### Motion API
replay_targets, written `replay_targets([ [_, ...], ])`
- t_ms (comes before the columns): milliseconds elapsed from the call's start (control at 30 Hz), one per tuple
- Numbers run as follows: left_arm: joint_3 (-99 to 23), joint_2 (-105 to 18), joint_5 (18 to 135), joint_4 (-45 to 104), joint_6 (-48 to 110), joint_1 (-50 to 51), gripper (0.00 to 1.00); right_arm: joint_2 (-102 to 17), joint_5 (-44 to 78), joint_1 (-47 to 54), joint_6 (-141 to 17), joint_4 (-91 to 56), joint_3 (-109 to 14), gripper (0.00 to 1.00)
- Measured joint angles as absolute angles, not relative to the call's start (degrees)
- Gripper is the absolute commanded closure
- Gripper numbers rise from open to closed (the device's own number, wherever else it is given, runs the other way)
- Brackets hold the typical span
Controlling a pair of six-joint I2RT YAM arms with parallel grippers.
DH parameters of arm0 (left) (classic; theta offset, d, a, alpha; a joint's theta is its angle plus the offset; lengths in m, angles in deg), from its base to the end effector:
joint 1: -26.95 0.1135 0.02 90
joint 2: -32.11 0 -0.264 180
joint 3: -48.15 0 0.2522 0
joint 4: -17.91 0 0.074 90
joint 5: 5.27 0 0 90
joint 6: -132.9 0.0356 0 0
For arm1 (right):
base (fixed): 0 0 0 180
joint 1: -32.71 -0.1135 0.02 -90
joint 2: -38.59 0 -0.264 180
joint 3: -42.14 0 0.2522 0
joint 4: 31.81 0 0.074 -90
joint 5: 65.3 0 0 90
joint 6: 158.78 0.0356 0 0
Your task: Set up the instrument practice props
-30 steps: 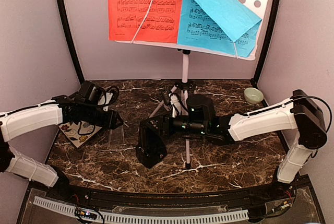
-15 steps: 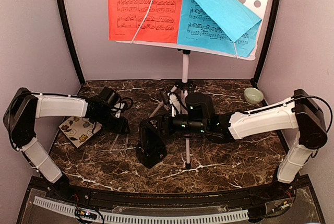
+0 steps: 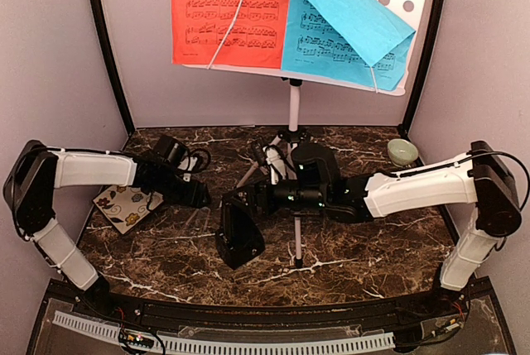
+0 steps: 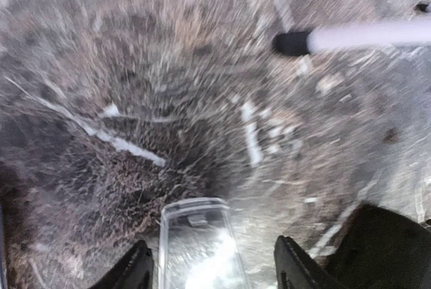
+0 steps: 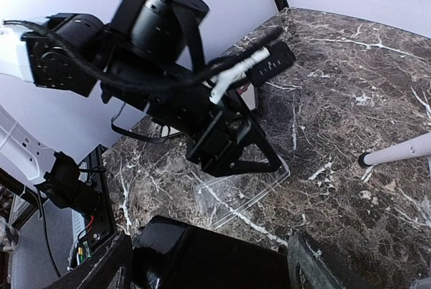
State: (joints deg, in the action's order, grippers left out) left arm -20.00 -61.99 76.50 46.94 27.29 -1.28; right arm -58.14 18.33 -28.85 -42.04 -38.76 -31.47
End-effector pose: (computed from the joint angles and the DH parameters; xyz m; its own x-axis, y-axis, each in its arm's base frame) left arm 0.2869 -0.1598 0.1770 -0.8404 0.1489 -0.5212 0.3264 0.9066 -0.2673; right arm 0.1813 0.3430 0.2462 -0.5345 -0.0479 -0.8438 -0.7661 0.4492 0.4597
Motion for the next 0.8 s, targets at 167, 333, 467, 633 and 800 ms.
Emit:
replay_targets([
  [167,-15.9,-51.0,76.1,43.7,27.1,-1.3,0.3,-57.7,18.1,-29.1,-42.7,-35.9,-32.4,0.15],
  [333,-7.9,-39.1,74.1,37.9,25.9,-1.4,0.37,-56.5,18.2,-29.4,-43.3,-32.7,-32.7,0.09],
  [467,0.4,-29.6,72.0,34.3,24.7,-2.6,0.49,-54.9,18.4,-29.5,-43.6,-30.0,-32.7,0.13],
  [633,5.3,-22.9,73.0,31.9,23.7,-9.0,0.68,-53.3,18.6,-29.9,-43.9,-27.3,-32.7,0.27],
  [800,8.3,-20.5,74.8,28.0,22.4,-14.8,0.8,-52.4,18.8,-30.1,-43.4,-26.6,-32.7,0.36],
])
